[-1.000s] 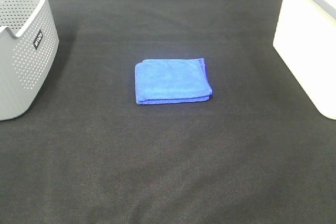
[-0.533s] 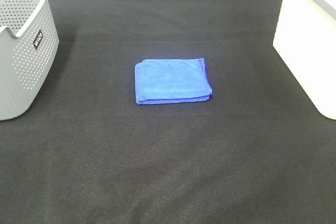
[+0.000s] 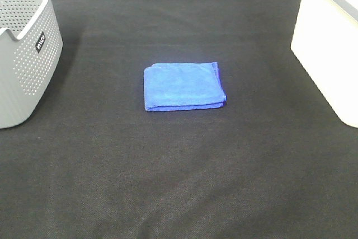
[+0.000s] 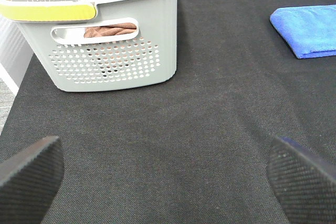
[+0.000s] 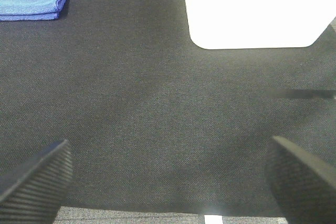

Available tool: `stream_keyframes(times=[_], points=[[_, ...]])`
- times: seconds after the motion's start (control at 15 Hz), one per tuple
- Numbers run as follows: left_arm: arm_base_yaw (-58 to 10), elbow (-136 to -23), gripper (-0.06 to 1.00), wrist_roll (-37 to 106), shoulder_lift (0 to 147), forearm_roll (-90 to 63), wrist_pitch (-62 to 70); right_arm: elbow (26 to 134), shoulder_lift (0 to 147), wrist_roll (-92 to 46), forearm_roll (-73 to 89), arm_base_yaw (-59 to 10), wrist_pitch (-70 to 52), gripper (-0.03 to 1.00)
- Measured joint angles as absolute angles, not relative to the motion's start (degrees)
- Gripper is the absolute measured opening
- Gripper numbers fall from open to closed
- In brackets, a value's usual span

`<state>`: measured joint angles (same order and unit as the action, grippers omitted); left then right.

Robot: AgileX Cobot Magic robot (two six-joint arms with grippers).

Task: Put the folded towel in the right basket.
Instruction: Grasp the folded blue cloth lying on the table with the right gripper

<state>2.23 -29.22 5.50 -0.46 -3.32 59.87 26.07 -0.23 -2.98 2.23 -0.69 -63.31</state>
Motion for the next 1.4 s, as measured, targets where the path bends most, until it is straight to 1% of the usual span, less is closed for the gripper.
stream_keyframes(times=[0.93,1.07,1.13,1.2,1.4], points=[[2.23,-29.22,0.98,5.50,-0.46,-4.30,59.87,26.47,1.15,-2.98,2.29,-0.69,-63.25,0.96],[2.23,-29.22,0.98,5.50,-0.46,-4.30,59.87,32.54,15.07,-0.97,5.96,-0.69,-62.97,0.94],[2.23,-29.22,0.98,5.50,-0.46,-4.30,59.87,37.82,24.01,0.00,8.37,-0.69,-63.14,0.94],[2.23,-29.22,0.98,5.50,-0.46,-4.30,59.87,37.82,24.01,0.00,8.37,-0.69,-63.14,0.94],[2.23,-29.22,0.98,5.50,-0.46,-4.30,59.87,56.95,49.50,0.00,13.75,-0.69,-67.72,0.94]])
